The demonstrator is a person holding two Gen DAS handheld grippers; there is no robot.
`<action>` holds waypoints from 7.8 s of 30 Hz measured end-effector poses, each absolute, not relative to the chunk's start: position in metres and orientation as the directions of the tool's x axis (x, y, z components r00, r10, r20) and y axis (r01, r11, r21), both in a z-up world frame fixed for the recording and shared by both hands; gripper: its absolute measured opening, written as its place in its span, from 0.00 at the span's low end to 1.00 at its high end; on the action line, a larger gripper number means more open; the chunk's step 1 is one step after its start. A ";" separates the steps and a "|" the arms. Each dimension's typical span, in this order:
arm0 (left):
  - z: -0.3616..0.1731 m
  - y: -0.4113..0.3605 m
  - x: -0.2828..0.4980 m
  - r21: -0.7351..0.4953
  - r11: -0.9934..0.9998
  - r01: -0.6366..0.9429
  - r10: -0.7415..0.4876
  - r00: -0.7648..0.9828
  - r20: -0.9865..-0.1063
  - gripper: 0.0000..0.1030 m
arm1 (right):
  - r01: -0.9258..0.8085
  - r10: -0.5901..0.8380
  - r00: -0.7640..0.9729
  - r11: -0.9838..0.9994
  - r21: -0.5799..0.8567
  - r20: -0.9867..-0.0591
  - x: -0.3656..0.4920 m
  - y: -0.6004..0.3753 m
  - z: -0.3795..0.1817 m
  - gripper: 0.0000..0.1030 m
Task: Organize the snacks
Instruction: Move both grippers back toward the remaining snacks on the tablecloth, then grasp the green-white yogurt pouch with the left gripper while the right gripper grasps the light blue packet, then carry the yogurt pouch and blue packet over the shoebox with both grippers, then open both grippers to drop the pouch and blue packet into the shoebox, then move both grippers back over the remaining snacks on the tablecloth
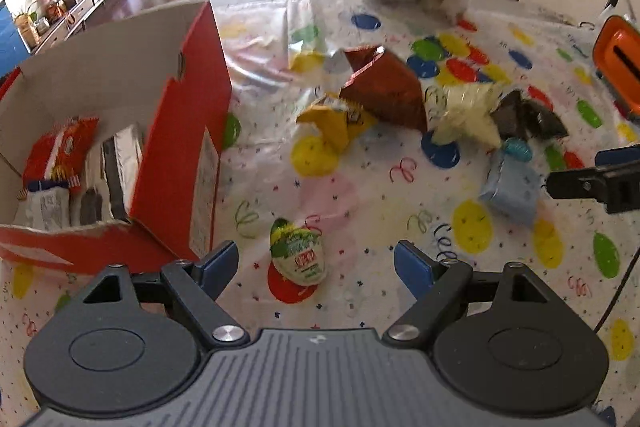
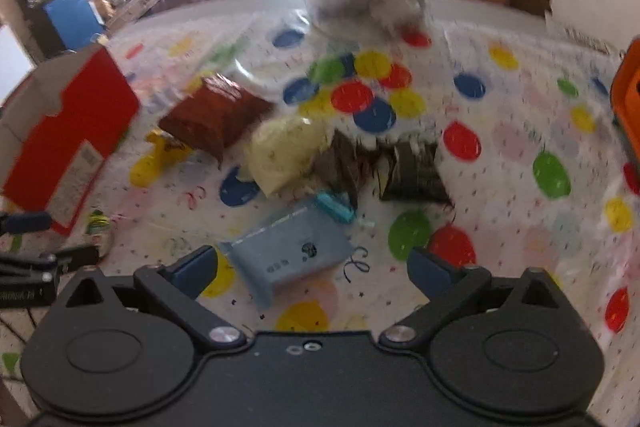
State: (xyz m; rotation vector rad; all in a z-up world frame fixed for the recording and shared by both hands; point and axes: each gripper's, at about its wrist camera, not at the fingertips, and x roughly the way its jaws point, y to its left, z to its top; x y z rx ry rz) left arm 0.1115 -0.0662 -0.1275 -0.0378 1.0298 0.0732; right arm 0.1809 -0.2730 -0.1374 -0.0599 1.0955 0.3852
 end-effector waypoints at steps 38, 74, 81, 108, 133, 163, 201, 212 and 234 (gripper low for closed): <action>-0.158 -0.048 0.141 0.007 0.978 -0.209 0.094 0.408 -0.908 0.33 | 0.037 0.037 0.343 0.998 0.053 -0.938 0.190 -0.239 -0.174 0.46; -0.101 -0.034 0.116 -0.140 0.990 -0.019 -0.119 0.433 -0.894 0.32 | -0.027 0.099 0.339 0.995 0.095 -0.936 0.137 -0.238 -0.119 0.46; -0.089 -0.023 0.110 -0.158 0.986 0.049 -0.165 0.384 -0.908 0.32 | -0.022 0.104 0.314 0.995 0.102 -0.944 0.128 -0.223 -0.110 0.46; -0.008 0.059 0.098 -0.202 0.960 0.193 -0.244 0.225 -0.943 0.32 | -0.266 0.224 0.209 0.950 0.165 -0.952 0.119 -0.108 -0.028 0.46; 0.005 0.196 0.135 -0.075 0.995 0.070 -0.091 0.281 -0.955 0.32 | -0.501 0.259 0.196 0.856 0.130 -0.946 0.168 0.053 -0.029 0.46; -0.109 0.227 0.174 0.069 0.994 0.085 0.054 0.169 -0.984 0.32 | -0.550 0.152 0.171 0.834 0.033 -0.974 0.192 0.125 -0.132 0.46; -0.038 0.203 0.128 -0.009 0.998 0.065 -0.030 0.335 -0.942 0.56 | -0.518 0.288 0.247 0.846 0.125 -0.925 0.152 0.072 -0.050 0.70; -0.016 0.167 0.112 -0.030 0.993 0.114 -0.071 0.376 -0.924 0.64 | -0.493 0.313 0.249 0.856 0.158 -0.917 0.130 0.029 -0.033 0.81; -0.021 0.028 0.122 -0.035 0.980 0.196 -0.112 0.398 -0.911 0.80 | -0.329 0.273 0.223 0.925 0.192 -0.936 0.131 -0.128 -0.052 0.97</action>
